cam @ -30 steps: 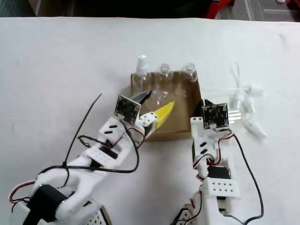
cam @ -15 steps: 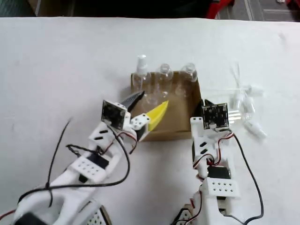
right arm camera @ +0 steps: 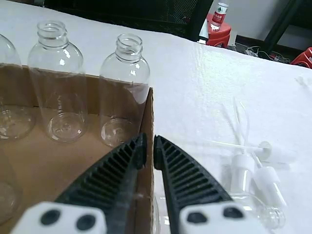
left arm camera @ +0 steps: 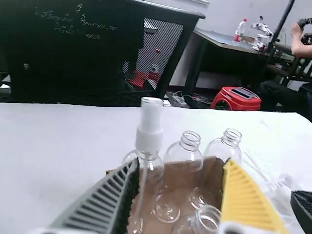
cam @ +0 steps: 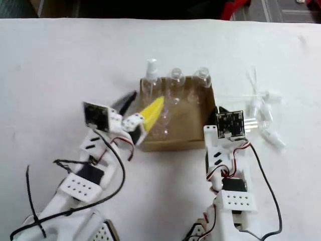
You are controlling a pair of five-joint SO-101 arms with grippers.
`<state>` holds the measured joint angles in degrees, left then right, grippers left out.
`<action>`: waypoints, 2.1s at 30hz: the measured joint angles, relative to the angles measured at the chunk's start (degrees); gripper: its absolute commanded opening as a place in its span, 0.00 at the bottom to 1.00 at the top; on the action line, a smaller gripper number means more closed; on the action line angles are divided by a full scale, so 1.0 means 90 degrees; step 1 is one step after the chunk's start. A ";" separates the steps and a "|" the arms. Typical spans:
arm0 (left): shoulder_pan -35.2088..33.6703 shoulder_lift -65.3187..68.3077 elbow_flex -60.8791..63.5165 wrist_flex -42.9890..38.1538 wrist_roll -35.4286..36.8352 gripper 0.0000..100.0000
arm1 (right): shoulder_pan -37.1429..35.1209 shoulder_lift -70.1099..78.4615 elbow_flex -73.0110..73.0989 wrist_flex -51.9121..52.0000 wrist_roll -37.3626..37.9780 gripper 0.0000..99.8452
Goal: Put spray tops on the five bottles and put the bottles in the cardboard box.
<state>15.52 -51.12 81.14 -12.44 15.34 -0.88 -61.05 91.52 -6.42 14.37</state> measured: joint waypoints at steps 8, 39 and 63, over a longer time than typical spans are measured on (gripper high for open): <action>-0.1358 0.0127 -0.2315 0.3360 -0.0420 0.11 | 0.0000 0.0000 0.0000 0.0000 0.0000 0.02; -0.1944 0.1055 -0.1563 0.1104 -0.0400 0.04 | 0.0000 0.0000 0.0000 0.0000 0.0000 0.02; -0.1866 0.1055 -0.1563 0.1104 -0.1670 0.02 | 0.0000 0.0000 0.0000 0.0000 0.0000 0.02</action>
<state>-1.27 -41.63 67.08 -2.51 0.31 -0.88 -61.05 91.52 -6.42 14.37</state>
